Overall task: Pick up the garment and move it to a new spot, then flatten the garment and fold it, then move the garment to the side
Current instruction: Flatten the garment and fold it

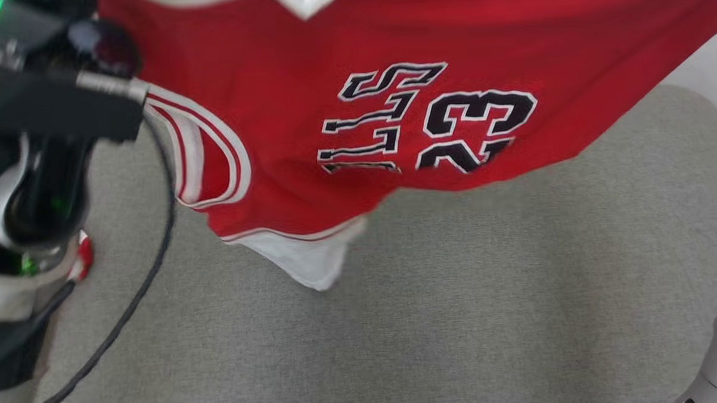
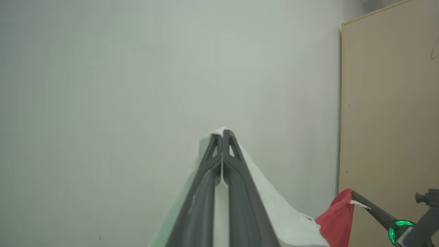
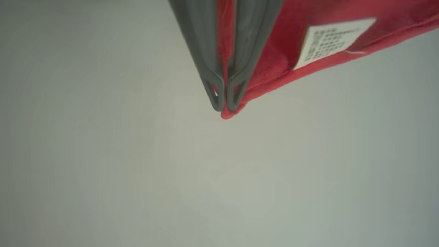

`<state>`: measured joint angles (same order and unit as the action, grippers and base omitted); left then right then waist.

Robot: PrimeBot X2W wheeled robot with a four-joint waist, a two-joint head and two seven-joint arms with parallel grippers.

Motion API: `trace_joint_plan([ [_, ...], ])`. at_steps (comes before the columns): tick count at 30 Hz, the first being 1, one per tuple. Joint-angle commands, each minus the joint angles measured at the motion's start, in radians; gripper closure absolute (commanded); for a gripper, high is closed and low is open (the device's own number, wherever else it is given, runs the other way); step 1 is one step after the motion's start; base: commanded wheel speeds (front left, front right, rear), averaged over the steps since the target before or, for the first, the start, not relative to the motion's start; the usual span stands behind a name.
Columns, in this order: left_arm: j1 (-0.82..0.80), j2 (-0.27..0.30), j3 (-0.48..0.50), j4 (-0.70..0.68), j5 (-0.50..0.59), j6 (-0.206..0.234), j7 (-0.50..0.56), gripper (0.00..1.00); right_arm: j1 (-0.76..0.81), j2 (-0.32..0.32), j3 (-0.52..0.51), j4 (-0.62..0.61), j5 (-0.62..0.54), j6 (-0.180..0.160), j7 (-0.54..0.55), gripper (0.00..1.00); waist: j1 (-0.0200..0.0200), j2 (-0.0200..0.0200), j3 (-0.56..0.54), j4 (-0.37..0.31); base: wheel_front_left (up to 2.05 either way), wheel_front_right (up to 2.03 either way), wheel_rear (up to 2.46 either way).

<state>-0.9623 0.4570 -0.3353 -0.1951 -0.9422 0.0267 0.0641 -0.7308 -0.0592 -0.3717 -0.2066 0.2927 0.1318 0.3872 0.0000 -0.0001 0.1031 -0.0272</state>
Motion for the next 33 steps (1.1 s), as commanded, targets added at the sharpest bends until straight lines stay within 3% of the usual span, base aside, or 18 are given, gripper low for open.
trace_joint_plan([
  [1, -0.028, -0.038, -0.015, 0.038, -0.038, 0.006, 0.026, 1.0, 0.006, 0.01, -0.013, 0.053, 0.035, -0.002, 0.062, 1.0, 0.0, 0.0001, -0.002, -0.013, 0.0, 0.0, 0.0],
  [4, -0.071, -0.068, -0.007, 0.089, -0.05, 0.023, 0.022, 1.0, -0.036, 0.006, -0.042, 0.055, 0.04, -0.001, 0.056, 1.0, 0.0, 0.0001, 0.011, -0.021, 0.0, 0.0, 0.0],
  [9, -0.079, -0.091, -0.033, 0.152, -0.038, 0.013, 0.012, 1.0, -0.03, 0.008, -0.046, 0.095, 0.097, -0.001, 0.06, 1.0, 0.0, 0.0001, 0.032, -0.033, 0.0, 0.0, 0.0],
  [15, -0.132, -0.122, -0.007, 0.187, -0.055, 0.011, -0.021, 1.0, -0.082, 0.008, -0.039, 0.104, 0.147, -0.001, -0.016, 1.0, 0.0, 0.0001, 0.06, -0.05, 0.0, 0.0, 0.0],
  [18, -0.173, -0.129, 0.01, 0.196, -0.051, 0.014, -0.038, 1.0, -0.131, 0.008, -0.06, 0.113, 0.188, -0.001, -0.075, 1.0, 0.0, 0.0001, 0.08, -0.057, 0.0, 0.0, 0.0],
  [25, -0.341, -0.209, 0.121, 0.248, -0.083, 0.025, -0.169, 1.0, -0.313, 0.009, -0.053, 0.185, 0.234, -0.001, -0.364, 1.0, 0.0, 0.0001, 0.163, -0.098, 0.0, 0.0, 0.0],
  [29, -0.314, -0.203, 0.063, 0.29, -0.068, -0.006, -0.131, 1.0, -0.277, 0.008, 0.036, 0.237, 0.185, -0.001, -0.364, 1.0, 0.0, 0.0001, 0.196, -0.103, 0.0, 0.0, 0.0],
  [33, -0.201, -0.177, 0.0, 0.312, -0.059, -0.022, -0.088, 1.0, -0.191, 0.009, 0.07, 0.282, 0.133, -0.001, -0.288, 1.0, 0.0, 0.0001, 0.214, -0.092, 0.0, 0.0, 0.0],
])
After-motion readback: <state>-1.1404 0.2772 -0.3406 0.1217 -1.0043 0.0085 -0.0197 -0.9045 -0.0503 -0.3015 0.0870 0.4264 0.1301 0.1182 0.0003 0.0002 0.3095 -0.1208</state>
